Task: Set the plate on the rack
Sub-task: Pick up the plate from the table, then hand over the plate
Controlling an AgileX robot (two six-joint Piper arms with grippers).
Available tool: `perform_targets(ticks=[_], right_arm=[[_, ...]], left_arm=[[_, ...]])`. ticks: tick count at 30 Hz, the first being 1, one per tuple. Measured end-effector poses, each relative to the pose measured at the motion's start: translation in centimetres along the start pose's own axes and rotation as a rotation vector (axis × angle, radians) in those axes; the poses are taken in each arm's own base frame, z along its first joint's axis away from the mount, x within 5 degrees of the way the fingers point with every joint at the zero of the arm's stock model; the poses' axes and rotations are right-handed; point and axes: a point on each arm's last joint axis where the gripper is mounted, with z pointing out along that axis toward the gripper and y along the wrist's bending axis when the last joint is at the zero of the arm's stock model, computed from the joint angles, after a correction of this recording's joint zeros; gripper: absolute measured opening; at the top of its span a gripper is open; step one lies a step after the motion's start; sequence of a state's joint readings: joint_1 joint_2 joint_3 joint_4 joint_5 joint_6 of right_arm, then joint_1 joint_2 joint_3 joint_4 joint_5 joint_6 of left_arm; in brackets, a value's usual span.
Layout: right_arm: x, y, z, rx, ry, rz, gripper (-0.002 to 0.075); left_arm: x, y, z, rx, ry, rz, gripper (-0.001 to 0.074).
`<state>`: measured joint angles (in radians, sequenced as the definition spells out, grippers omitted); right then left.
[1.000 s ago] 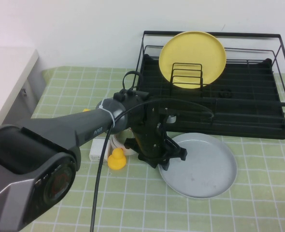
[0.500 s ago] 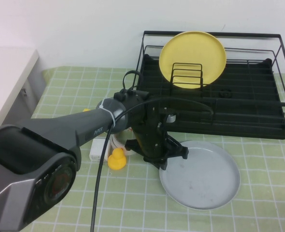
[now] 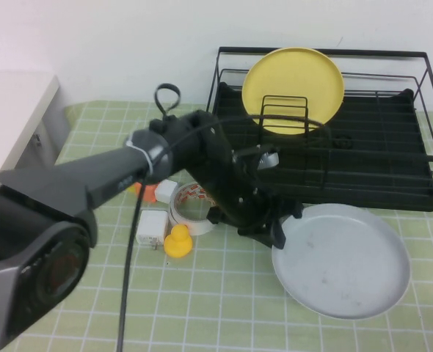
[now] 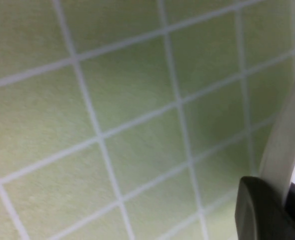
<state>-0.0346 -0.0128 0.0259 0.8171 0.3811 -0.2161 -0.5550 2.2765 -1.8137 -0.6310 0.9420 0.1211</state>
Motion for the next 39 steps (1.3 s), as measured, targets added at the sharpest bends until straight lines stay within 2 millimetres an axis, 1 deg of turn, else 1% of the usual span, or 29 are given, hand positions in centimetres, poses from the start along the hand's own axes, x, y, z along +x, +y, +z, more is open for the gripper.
perform_targets(ticks=[3,5,8,11,14,17,19,20,22,27,31,35,39], right_arm=[[0.0,0.1,0.0,-0.009,0.000,0.013,0.0011],[0.0,0.2,0.0,-0.019,0.005,0.030,0.0011],[0.3,0.3,0.0,-0.037,0.036,0.049,0.0018],[-0.1,1.3,-0.2,-0.063,0.110,0.026,0.0063],[-2.2,3.0,-0.2,-0.076,0.160,-0.023,0.0173],[-5.0,4.7,0.5,-0.080,0.196,-0.075,0.0350],[-7.0,5.7,1.5,-0.084,0.243,-0.124,0.0465],[-7.7,6.1,2.0,-0.088,0.269,-0.149,0.0504],[-9.7,7.1,3.5,-0.111,0.318,-0.214,0.0547],[-13.5,8.9,7.8,-0.232,0.394,-0.373,0.0573],[-15.3,10.0,11.2,-0.414,0.432,-0.491,0.0576],[-16.3,10.7,14.3,-0.606,0.464,-0.511,0.0577],[-15.9,11.3,17.1,-0.727,0.542,-0.510,0.0577]], left_arm=[[0.0,-0.5,-1.6,0.042,-0.002,0.049,0.0002],[0.1,-1.4,-3.0,0.067,-0.019,0.089,0.0002],[0.6,-2.7,-5.7,0.088,-0.072,0.153,0.0002],[1.7,-4.2,-8.9,0.090,-0.166,0.215,0.0002],[3.6,-5.2,-11.7,0.100,-0.275,0.255,0.0002],[5.8,-5.5,-13.6,0.100,-0.370,0.266,0.0002],[7.3,-5.4,-14.4,0.098,-0.421,0.257,0.0002],[8.1,-5.3,-14.7,0.097,-0.451,0.249,0.0002],[9.7,-4.8,-15.2,0.086,-0.516,0.232,0.0002],[13.4,-4.1,-17.2,0.068,-0.704,0.197,0.0002],[16.0,-3.5,-18.2,0.057,-0.792,0.181,0.0002],[17.4,-3.3,-18.9,0.063,-0.841,0.179,0.0002],[17.6,-3.4,-19.2,0.065,-0.870,0.192,0.0002]])
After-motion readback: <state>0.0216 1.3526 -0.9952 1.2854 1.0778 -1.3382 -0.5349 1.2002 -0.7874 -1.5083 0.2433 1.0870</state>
